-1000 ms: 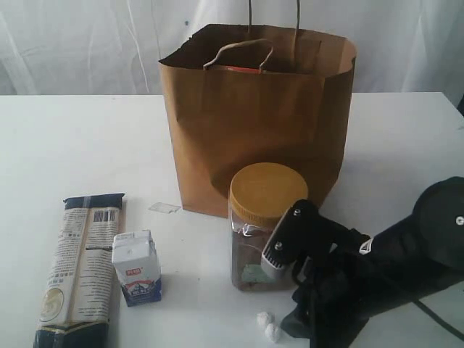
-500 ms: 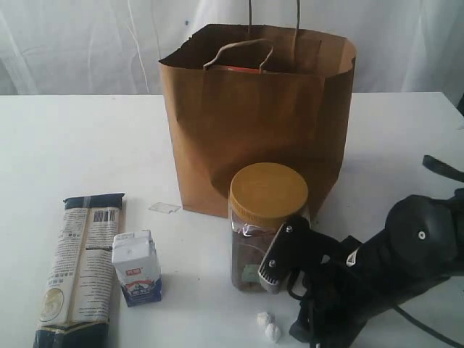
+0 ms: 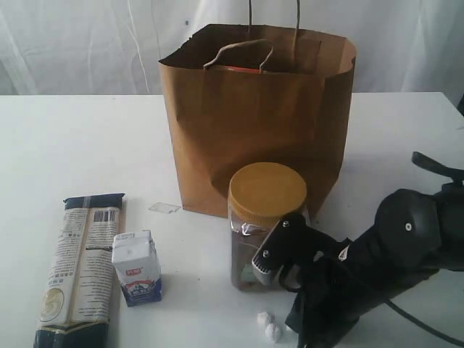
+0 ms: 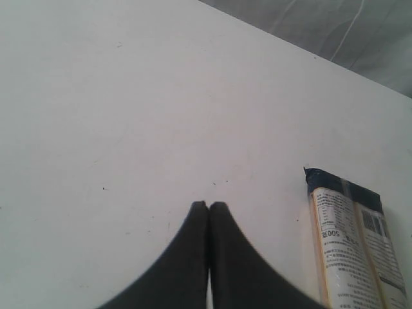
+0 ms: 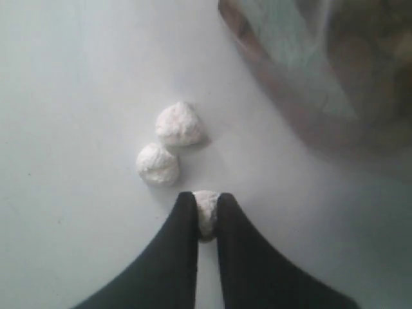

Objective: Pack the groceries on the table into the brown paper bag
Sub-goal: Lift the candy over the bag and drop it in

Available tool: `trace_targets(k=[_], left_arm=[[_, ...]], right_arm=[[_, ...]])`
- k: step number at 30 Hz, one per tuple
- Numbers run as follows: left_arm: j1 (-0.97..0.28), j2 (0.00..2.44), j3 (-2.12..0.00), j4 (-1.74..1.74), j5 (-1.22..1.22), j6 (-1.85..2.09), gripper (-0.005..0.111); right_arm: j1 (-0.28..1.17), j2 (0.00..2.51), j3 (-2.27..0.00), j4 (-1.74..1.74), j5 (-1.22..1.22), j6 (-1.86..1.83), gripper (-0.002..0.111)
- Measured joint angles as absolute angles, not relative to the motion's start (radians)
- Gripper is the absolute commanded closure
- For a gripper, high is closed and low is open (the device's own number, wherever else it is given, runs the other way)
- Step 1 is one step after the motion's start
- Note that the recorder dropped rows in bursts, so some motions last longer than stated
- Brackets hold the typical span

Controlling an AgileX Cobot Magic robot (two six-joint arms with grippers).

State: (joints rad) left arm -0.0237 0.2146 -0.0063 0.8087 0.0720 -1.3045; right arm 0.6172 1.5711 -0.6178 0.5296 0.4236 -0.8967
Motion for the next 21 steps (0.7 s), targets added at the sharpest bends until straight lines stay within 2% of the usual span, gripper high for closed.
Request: trace_targets(k=[8,14,17,21], left_arm=[[-0.024,0.215,-0.006,0.809,0.072,-1.304,0.107],[-0.024,0.215,-0.006,0.809,0.072,-1.303,0.107],[-0.024,0.215,-0.006,0.809,0.072,-1.303,0.107],[-0.024,0.215,-0.006,0.809,0.072,-1.303,0.107]], right_arm=[[0.617,1.569,-0.664,0.607,0.554,-0.814,0.107],[0.617,1.42,-0.752,0.603,0.813,-0.799,0.107],[0.617,1.299,-0.681,0.68,0.948,-0.665,0.107],[0.617,1.123,-0.561,0.838,1.008,-0.6,0.107]])
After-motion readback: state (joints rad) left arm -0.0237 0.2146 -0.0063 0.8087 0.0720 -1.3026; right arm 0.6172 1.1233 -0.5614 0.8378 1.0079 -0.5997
